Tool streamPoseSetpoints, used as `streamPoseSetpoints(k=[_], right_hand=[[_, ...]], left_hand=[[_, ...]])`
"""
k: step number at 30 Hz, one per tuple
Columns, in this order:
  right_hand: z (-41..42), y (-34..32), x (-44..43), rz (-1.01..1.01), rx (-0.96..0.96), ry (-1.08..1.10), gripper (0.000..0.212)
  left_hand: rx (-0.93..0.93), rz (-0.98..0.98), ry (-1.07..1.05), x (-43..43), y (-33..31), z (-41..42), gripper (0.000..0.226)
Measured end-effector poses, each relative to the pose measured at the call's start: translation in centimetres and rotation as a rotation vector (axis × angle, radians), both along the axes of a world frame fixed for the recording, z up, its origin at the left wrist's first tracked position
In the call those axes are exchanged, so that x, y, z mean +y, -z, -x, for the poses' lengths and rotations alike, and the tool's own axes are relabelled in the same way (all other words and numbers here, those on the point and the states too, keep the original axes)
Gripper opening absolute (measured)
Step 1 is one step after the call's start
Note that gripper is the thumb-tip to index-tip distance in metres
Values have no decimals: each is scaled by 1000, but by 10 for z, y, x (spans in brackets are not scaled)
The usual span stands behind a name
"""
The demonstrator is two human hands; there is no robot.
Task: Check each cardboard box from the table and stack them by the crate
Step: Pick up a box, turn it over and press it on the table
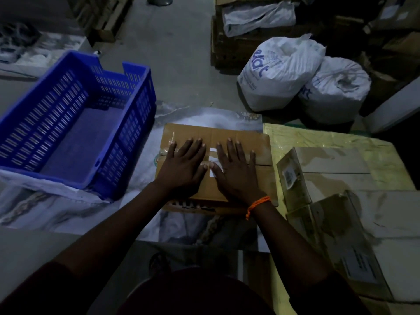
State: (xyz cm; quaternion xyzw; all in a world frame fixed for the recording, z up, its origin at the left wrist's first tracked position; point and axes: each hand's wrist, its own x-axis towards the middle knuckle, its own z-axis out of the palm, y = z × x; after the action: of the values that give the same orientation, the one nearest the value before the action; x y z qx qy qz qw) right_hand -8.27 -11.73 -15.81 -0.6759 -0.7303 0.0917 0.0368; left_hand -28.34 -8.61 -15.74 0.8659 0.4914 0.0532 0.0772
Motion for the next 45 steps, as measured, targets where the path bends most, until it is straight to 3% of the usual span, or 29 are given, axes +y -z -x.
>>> streamPoseSetpoints(k=[11, 22, 26, 29, 33, 38, 45], right_hand=[[-24, -1, -18, -22, -46, -6, 84], [-34, 7, -25, -106, -34, 40, 81], [-34, -2, -23, -94, 53, 269, 86], [-34, -9, -21, -69, 230, 547, 90], [-42, -26, -9, -12, 402, 616, 104], [-58, -45, 9, 19, 542, 652, 105], [-62, -66, 13, -192, 726, 758, 95]], left_hand=[[34, 5, 24, -6, 4, 17, 85], [49, 25, -21, -8, 3, 18, 83], [-12, 43, -179, -11, 2, 16, 88], [-116, 65, -375, -15, -2, 16, 93], [-459, 261, -565, -2, -7, 20, 115], [-632, 265, -488, 13, -17, 21, 120], [-864, 106, -473, 17, -49, 18, 121]])
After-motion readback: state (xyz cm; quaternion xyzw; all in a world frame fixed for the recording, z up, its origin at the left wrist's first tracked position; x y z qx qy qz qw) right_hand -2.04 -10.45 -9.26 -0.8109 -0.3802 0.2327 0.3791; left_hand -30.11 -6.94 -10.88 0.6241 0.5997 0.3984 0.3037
